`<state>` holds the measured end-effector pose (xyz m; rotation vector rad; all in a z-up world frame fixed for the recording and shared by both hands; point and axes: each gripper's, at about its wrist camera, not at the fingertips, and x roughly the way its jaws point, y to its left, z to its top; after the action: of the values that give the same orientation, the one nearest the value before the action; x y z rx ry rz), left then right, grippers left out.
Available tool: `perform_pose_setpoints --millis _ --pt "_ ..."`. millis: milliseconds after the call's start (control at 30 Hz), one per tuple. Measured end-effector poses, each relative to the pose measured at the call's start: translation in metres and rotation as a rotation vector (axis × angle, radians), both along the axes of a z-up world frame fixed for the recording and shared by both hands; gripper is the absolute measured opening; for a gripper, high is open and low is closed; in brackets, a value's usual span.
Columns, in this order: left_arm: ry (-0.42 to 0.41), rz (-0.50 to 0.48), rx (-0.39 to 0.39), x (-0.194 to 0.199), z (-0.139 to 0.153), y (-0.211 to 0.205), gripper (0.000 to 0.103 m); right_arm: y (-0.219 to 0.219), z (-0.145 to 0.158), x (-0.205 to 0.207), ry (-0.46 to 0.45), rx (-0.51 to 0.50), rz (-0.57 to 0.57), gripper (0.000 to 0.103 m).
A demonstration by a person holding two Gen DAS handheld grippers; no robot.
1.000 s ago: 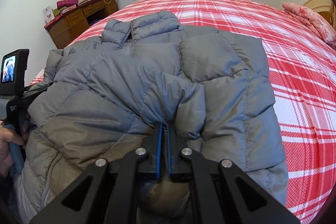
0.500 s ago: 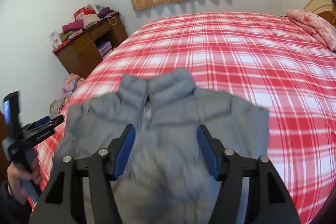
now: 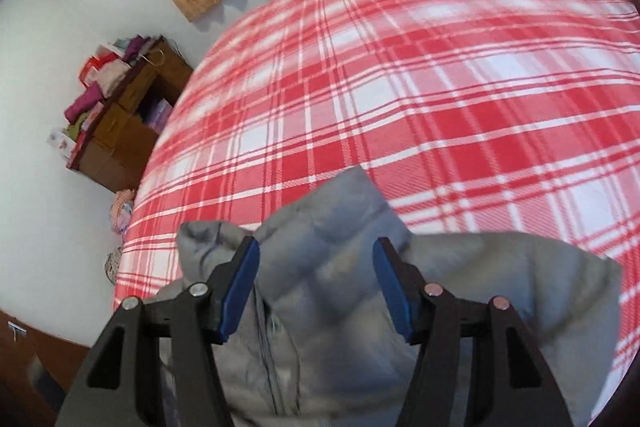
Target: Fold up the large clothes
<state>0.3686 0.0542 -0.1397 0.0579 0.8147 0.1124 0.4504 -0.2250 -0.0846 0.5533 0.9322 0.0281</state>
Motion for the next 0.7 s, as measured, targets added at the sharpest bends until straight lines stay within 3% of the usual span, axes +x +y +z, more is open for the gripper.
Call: perform_pose_setpoints --millis 333,400,467,567,700 --pt "-0.03 0.018 0.096 -0.002 -0.019 -0.011 0.067 0.022 -0.02 0.029 0.124 -0.115 0.062 0.062" --pt "-0.022 0.018 0.09 -0.001 -0.021 -0.01 0.067 0.022 -0.02 0.025 0.134 -0.13 0.088 0.048" --pt "-0.016 0.018 0.085 0.0 -0.022 -0.01 0.068 0.021 -0.018 0.021 0.143 -0.134 0.111 0.017" --pt "-0.012 0.016 0.082 0.0 -0.024 -0.009 0.068 0.015 -0.01 0.008 0.123 -0.151 0.144 0.009" --pt "-0.004 0.012 0.052 0.002 -0.025 -0.006 0.069 0.006 0.002 -0.019 0.099 -0.186 0.167 0.006"
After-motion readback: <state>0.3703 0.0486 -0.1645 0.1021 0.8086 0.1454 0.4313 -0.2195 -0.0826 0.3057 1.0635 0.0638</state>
